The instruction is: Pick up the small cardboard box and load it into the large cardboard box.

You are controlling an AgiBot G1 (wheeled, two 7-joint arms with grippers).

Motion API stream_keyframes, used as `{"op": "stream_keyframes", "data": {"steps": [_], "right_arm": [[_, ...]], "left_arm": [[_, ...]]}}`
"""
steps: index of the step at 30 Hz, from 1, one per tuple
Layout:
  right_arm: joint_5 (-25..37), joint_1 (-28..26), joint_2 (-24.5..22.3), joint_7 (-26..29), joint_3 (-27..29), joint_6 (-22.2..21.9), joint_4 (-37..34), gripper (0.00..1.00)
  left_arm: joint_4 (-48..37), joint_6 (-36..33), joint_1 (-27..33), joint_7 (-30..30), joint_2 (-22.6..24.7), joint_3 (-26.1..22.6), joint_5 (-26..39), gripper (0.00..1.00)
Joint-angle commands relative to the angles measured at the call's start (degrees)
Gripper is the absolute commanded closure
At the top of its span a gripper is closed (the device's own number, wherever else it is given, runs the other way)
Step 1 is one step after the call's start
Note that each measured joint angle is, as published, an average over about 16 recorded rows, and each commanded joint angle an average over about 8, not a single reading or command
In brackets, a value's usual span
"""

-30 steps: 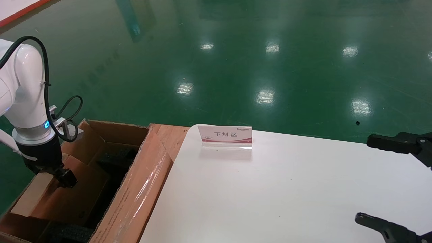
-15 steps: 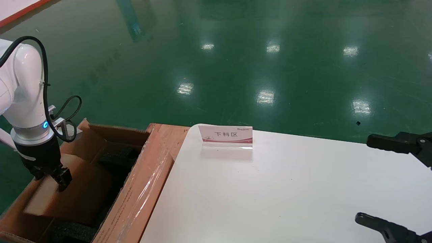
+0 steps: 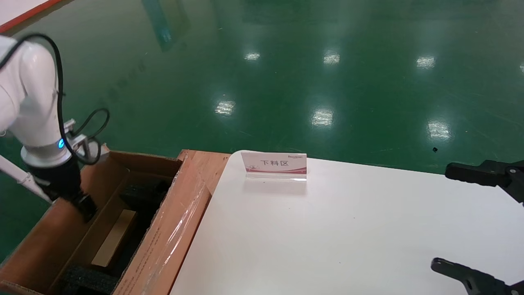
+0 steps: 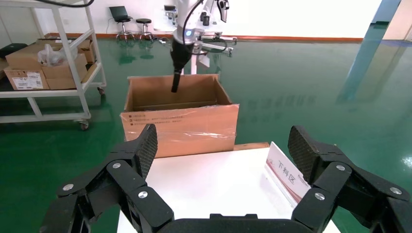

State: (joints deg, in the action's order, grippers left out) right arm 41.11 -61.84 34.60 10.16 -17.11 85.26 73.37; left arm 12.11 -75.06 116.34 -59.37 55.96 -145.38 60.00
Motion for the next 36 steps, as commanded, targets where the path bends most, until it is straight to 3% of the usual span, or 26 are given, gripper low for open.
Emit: {"op": "stream_keyframes", "data": {"steps": [1,8,16,22,28,36], "right_arm": [[0.0,0.0,0.0,0.0,0.0,0.0,0.0,0.0],[0.0,0.0,0.0,0.0,0.0,0.0,0.0,0.0],[0.0,0.0,0.0,0.0,-0.1,0.0,0.0,0.0],[0.0,0.0,0.0,0.0,0.0,0.0,0.0,0.0],[0.0,0.0,0.0,0.0,0.0,0.0,-0.1,0.0],[0.0,0.0,0.0,-0.1,-0.1,0.0,-0.1,0.0]], "left_arm": [[0.8,0.6,1.2,1.4,0.3,0.3,-0.2,0.0],[8.9,3.5,9.8,5.5,-2.2,2.4,-1.9,0.0],[25.4,6.4,21.0,8.2,-9.2,5.2,-4.1,0.0],[34.4,9.3,25.5,8.0,-12.6,6.1,-3.8,0.0],[38.0,9.7,23.9,9.2,-13.7,10.5,-3.9,0.0],[41.0,7.0,13.7,14.3,-14.6,25.9,-5.8,0.0]]}}
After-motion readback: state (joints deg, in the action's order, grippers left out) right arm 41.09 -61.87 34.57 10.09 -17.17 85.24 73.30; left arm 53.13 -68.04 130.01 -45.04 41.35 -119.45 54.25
